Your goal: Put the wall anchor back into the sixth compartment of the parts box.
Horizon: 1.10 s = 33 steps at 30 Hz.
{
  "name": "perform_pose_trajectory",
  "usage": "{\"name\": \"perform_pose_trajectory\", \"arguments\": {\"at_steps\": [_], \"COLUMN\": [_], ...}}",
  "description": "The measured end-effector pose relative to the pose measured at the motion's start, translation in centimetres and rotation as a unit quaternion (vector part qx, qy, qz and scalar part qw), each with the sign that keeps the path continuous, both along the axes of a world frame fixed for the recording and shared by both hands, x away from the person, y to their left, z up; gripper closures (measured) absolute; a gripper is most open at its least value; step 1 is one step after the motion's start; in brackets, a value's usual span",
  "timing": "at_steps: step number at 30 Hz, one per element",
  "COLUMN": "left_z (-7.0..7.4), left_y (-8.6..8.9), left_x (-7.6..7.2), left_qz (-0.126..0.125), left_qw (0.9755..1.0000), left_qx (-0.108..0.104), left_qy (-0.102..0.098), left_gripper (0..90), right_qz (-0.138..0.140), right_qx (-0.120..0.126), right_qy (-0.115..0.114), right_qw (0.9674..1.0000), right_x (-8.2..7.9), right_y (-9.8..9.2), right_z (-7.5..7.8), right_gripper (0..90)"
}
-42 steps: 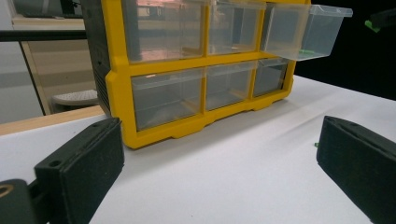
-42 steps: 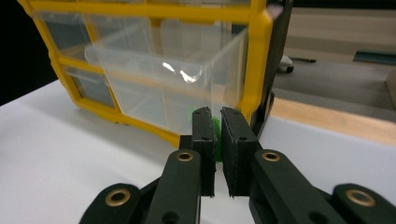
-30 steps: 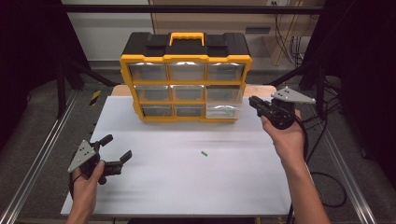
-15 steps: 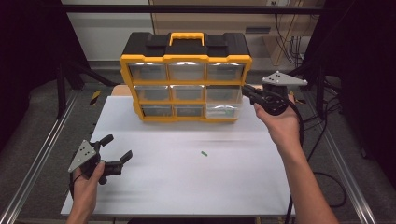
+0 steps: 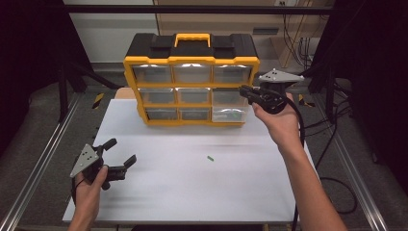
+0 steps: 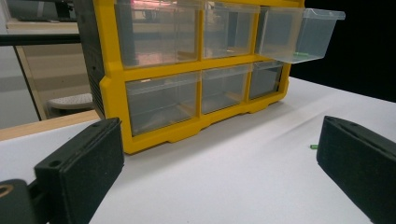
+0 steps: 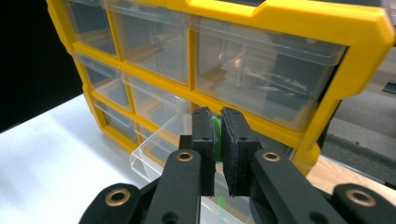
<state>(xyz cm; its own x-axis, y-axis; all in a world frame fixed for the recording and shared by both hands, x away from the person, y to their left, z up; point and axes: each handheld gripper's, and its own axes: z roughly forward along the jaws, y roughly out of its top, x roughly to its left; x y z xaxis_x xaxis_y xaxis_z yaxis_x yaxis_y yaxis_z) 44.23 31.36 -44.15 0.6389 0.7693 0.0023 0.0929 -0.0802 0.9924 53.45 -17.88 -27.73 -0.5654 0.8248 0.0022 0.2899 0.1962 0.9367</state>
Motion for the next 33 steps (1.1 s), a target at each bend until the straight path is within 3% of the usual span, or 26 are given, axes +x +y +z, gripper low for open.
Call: {"name": "perform_pose_trajectory", "arguments": {"at_steps": [22,28,31,33], "left_z": [0.0,0.0,0.0,0.0], "left_y": [-0.1,-0.1,-0.1,-0.1], "left_x": [0.0,0.0,0.0,0.1], "left_qz": [-0.002,-0.003,-0.002,-0.003], "left_qw": [1.0,1.0,1.0,1.0], "left_qx": [0.001,0.001,0.0,0.001], "left_qy": [0.0,0.0,0.0,0.001], "left_gripper": [0.9,0.9,0.9,0.9], "right_qz": [0.002,-0.017,-0.03,-0.03], "right_qx": [-0.03,-0.029,-0.033,-0.033], "right_qy": [0.027,0.012,0.012,0.018], "right_qw": [0.9992,0.9994,0.9989,0.9988], "right_x": [1.7,1.5,1.1,0.8], "right_y": [1.8,2.1,2.0,1.8], "right_z": [-1.5,-1.4,-1.3,-1.4], "right_gripper": [83.0,60.4,40.5,32.2]}}
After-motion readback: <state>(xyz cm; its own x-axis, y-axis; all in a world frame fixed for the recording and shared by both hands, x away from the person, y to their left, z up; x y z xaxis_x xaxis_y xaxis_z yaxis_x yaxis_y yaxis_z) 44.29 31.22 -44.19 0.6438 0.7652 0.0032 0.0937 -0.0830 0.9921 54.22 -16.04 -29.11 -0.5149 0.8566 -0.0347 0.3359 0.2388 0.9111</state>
